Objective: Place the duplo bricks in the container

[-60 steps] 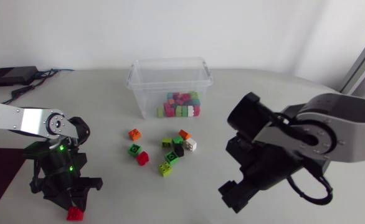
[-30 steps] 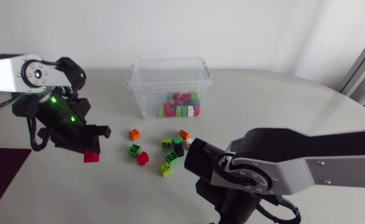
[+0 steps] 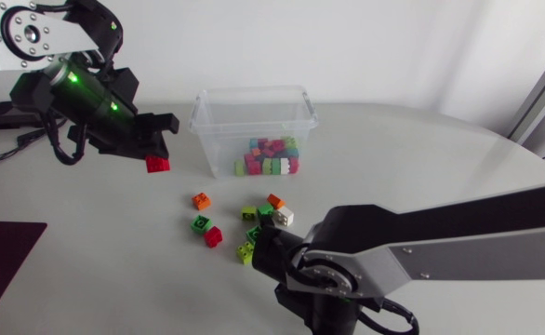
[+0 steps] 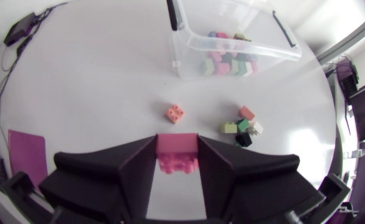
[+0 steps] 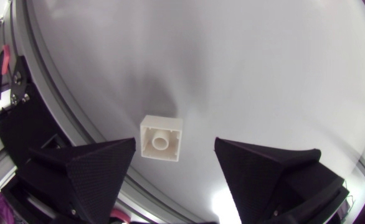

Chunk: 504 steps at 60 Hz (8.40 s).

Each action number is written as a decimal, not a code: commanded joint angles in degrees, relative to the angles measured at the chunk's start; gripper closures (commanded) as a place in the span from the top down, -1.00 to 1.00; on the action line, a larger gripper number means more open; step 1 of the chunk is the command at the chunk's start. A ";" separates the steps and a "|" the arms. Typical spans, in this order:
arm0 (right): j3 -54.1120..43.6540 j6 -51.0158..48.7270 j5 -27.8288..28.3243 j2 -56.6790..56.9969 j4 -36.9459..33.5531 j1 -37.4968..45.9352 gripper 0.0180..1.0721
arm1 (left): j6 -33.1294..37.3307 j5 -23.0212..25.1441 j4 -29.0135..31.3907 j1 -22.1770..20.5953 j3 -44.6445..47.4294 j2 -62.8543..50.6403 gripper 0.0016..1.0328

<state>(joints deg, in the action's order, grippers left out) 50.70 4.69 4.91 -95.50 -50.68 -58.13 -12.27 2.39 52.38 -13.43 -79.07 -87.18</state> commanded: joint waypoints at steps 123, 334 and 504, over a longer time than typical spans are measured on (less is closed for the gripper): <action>32.62 -8.12 -11.06 2.78 26.07 27.89 -0.36 | 49.27 19.84 -24.78 4.82 14.20 7.99 0.91; 19.09 -13.13 -4.38 -15.85 32.39 24.29 -0.51 | 37.23 20.99 -26.01 -0.02 -11.72 -17.15 -0.59; 7.57 -6.80 -6.23 8.23 44.70 26.93 0.90 | 104.21 14.66 -17.93 -0.19 10.34 -25.85 0.70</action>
<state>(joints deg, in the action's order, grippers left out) 61.91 -1.72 -1.69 -88.86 -6.92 -30.68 89.21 17.37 32.84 -12.95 -66.94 -111.04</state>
